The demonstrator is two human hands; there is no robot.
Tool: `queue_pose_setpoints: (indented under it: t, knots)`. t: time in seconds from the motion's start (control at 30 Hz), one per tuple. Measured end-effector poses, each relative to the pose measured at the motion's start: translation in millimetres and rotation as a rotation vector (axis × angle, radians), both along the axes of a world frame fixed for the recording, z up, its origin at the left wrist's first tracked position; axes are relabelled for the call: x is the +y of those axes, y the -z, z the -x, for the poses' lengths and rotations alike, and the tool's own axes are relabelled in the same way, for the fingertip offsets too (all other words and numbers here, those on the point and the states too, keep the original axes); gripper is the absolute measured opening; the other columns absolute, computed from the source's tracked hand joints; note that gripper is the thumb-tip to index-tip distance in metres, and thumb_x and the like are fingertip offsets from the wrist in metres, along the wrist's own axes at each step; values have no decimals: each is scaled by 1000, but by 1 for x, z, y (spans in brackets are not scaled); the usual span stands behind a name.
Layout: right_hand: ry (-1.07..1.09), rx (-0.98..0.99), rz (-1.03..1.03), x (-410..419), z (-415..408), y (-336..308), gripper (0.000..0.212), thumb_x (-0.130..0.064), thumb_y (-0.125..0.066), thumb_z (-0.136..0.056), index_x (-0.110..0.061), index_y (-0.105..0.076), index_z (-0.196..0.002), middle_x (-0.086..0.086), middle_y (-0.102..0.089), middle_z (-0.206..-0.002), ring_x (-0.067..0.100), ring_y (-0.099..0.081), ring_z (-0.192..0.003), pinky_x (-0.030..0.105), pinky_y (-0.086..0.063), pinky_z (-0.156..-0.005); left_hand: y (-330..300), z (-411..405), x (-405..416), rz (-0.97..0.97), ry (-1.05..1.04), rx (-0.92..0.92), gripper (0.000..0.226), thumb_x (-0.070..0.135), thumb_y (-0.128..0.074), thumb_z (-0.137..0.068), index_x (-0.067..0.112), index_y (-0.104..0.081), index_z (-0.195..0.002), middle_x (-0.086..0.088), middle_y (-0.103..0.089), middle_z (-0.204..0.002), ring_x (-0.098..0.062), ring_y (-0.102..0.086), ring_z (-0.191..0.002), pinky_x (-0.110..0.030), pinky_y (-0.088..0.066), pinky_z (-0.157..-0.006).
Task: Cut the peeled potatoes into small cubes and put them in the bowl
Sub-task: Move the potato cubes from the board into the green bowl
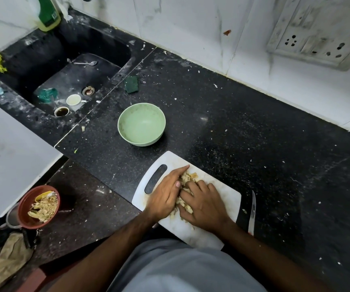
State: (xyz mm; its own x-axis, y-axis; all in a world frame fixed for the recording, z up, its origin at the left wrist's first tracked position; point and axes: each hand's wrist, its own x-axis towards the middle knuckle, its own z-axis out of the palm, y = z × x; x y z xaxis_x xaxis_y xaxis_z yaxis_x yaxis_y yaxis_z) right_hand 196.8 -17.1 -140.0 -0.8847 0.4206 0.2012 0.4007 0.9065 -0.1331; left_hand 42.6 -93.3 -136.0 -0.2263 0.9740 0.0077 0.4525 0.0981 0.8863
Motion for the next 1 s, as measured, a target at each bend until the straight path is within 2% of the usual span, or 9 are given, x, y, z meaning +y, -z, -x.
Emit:
queue_pose_setpoints:
  t: [0.23,0.4,0.53,0.63,0.73,0.77,0.83,0.93,1.0]
  knots:
    - [-5,45,-23,8,5,-3,21,-45,-58,-87,-24,-63,-89,0,-55,-88,18,-50,-72,29,-40,-44,-2,0,-1,-12,-29,-46,48,30,-27,-107,16,-43,-150,4,-49,-149,-20,-46,-139,-45,-36,-115]
    - [-18,-5,1,11,7,-4,23,-42,-59,-85,-23,-65,-97,0,-56,-92,16,-54,-73,28,-39,-41,-2,0,1,-8,-39,-12,45,25,-33,-107,17,-45,-150,6,-50,-148,-17,-47,-138,-44,-37,-114]
    - [-32,3,130,21,7,-14,24,-38,-57,-86,-21,-59,-104,-2,-53,-90,14,-55,-70,26,-41,-44,-1,-1,0,-9,-65,-8,45,30,-34,-108,20,-45,-150,8,-49,-149,-18,-44,-141,-49,-34,-116]
    - [2,-37,313,29,10,-23,22,-42,-52,-90,-23,-54,-101,-7,-50,-90,13,-55,-69,26,-40,-52,-4,0,-1,-25,-102,-30,45,33,-33,-108,21,-45,-150,10,-48,-149,-18,-42,-142,-48,-34,-117]
    - [95,-13,686,40,18,-37,19,-44,-49,-89,-26,-52,-90,-10,-52,-84,9,-53,-74,36,-47,-64,-7,2,-4,-58,-164,-73,41,26,-36,-108,21,-47,-147,10,-51,-145,-18,-46,-138,-42,-37,-115]
    - [106,2,809,43,21,-42,17,-42,-51,-89,-26,-53,-87,-10,-55,-79,6,-52,-71,35,-46,-64,-8,3,-5,-67,-185,-80,41,25,-37,-108,21,-48,-147,11,-52,-144,-18,-47,-137,-40,-37,-114]
    - [109,-8,987,49,24,-52,14,-35,-54,-92,-23,-56,-83,-7,-56,-68,4,-46,-58,29,-40,-56,-9,6,-9,-87,-215,-72,40,25,-38,-107,22,-49,-145,11,-53,-142,-18,-48,-136,-39,-38,-112]
    - [144,-69,1187,51,26,-61,13,-27,-54,-95,-19,-58,-85,-8,-47,-56,6,-35,-44,22,-29,-42,-12,13,-13,-140,-231,-23,40,19,-42,-106,19,-50,-144,8,-52,-144,-22,-48,-136,-46,-40,-112]
    - [172,-111,1286,52,28,-65,16,-28,-52,-98,-15,-58,-90,-1,-41,-59,6,-32,-42,19,-26,-39,-16,22,-14,-205,-264,42,39,14,-47,-104,13,-52,-142,2,-52,-143,-27,-48,-136,-50,-43,-109]
